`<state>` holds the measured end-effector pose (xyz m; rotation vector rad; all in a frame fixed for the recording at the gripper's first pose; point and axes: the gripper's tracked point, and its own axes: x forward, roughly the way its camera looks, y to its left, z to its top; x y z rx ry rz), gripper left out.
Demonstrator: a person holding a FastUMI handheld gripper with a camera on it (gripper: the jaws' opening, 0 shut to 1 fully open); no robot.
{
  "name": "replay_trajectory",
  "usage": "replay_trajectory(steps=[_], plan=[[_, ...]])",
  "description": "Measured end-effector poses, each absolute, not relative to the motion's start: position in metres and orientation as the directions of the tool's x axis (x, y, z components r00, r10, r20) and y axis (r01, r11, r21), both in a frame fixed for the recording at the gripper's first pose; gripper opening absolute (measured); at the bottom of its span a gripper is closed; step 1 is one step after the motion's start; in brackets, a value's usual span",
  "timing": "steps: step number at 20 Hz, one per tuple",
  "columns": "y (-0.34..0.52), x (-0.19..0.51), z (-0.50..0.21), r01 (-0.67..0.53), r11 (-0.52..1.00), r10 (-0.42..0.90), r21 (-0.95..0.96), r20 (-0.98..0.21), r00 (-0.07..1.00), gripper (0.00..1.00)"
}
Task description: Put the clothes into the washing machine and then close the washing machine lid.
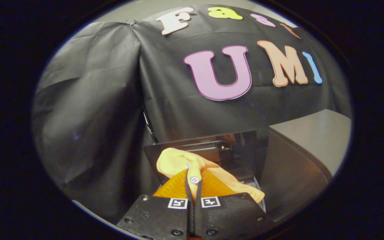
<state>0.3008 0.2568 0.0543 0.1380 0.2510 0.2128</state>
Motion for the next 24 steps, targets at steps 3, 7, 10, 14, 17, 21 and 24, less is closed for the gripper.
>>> replay_trajectory(steps=[3, 7, 10, 14, 17, 21, 24], plan=[[0.258, 0.310, 0.020, -0.170, 0.974, 0.207, 0.147, -0.289, 0.935, 0.01], [0.254, 0.318, -0.023, -0.141, 0.981, 0.178, 0.132, -0.341, 0.923, 0.01], [0.252, 0.323, -0.053, -0.126, 0.983, 0.167, 0.131, -0.378, 0.911, 0.01], [0.255, 0.323, -0.089, -0.118, 0.981, 0.172, 0.151, -0.423, 0.890, 0.01], [0.259, 0.324, -0.115, -0.129, 0.983, 0.176, 0.131, -0.464, 0.868, 0.01], [0.269, 0.324, -0.149, -0.138, 0.981, 0.187, 0.133, -0.512, 0.838, 0.02], [0.266, 0.324, -0.174, -0.132, 0.986, 0.166, 0.099, -0.589, 0.791, 0.02]])
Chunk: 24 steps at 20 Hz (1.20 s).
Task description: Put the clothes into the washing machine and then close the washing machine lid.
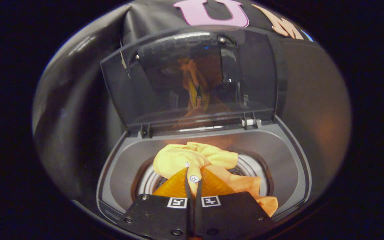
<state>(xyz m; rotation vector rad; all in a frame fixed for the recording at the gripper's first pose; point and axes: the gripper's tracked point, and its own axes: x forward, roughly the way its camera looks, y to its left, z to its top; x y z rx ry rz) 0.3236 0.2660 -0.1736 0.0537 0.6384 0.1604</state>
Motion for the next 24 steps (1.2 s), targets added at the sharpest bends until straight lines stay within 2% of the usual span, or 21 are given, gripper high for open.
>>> replay_trajectory(steps=[6, 11, 15, 19, 24], plan=[[0.261, 0.317, -0.186, -0.117, 0.990, 0.139, 0.077, -0.646, 0.751, 0.11], [0.254, 0.305, -0.173, -0.094, 0.994, 0.109, 0.059, -0.655, 0.748, 0.56], [0.256, 0.295, -0.145, -0.115, 0.992, 0.120, 0.049, -0.630, 0.767, 0.80], [0.257, 0.283, -0.110, -0.136, 0.990, 0.130, 0.036, -0.597, 0.791, 0.98], [0.265, 0.275, -0.069, -0.140, 0.988, 0.154, 0.068, -0.556, 0.817, 0.98]])
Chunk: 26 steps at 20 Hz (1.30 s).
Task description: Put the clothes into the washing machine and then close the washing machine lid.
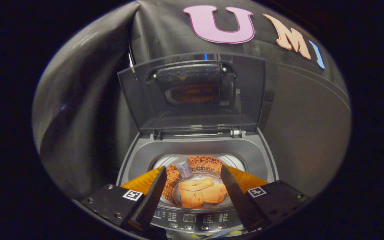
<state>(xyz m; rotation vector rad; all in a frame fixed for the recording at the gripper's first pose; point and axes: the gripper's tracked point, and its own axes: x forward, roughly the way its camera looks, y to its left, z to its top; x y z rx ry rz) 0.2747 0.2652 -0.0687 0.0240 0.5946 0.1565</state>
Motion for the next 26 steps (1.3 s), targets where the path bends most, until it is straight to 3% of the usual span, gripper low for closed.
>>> replay_trajectory(steps=[11, 18, 26], plan=[[0.288, 0.299, 0.042, -0.165, 0.984, 0.178, 0.067, -0.373, 0.911, 0.98], [0.293, 0.333, 0.116, -0.182, 0.982, 0.187, 0.052, -0.103, 0.977, 0.97], [0.283, 0.413, 0.121, -0.098, 0.995, 0.099, 0.024, -0.044, 0.994, 0.97]])
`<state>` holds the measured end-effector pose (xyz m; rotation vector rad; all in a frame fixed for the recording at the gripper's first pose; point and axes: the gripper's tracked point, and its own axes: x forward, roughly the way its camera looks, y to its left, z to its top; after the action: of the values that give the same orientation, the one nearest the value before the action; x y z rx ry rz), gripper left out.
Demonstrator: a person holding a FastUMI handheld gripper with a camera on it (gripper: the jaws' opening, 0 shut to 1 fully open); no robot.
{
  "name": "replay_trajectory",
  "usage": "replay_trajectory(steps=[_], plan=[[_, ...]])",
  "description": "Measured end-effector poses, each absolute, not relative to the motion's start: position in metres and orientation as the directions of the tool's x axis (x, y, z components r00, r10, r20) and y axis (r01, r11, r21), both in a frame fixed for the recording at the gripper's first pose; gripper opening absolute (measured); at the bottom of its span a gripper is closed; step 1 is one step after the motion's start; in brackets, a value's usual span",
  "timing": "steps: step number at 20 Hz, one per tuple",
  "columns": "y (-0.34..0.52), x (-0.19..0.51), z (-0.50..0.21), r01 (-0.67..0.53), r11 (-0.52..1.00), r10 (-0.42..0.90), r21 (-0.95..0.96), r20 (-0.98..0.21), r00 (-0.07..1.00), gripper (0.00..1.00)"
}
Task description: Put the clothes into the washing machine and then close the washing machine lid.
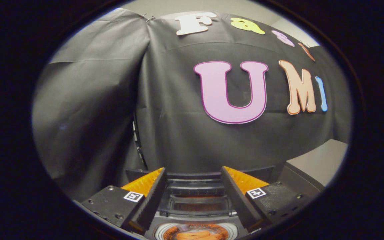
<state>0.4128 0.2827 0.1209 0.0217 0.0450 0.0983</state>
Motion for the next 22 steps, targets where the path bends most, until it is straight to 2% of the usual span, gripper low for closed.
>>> replay_trajectory(steps=[4, 7, 9, 11, 15, 22], plan=[[0.283, 0.449, 0.118, -0.062, 0.995, 0.064, 0.082, -0.024, 0.998, 0.97], [0.291, 0.466, 0.108, -0.051, 0.997, 0.052, 0.060, -0.015, 0.999, 0.97], [0.296, 0.473, 0.091, -0.042, 0.999, 0.043, 0.022, -0.053, 0.998, 0.97], [0.299, 0.472, 0.099, -0.024, 0.999, 0.024, -0.041, 0.011, 1.000, 0.97], [0.294, 0.474, 0.092, -0.009, 1.000, 0.008, -0.016, -0.030, 1.000, 0.95], [0.292, 0.470, 0.094, 0.013, 1.000, -0.013, -0.020, -0.014, 1.000, 0.96]])
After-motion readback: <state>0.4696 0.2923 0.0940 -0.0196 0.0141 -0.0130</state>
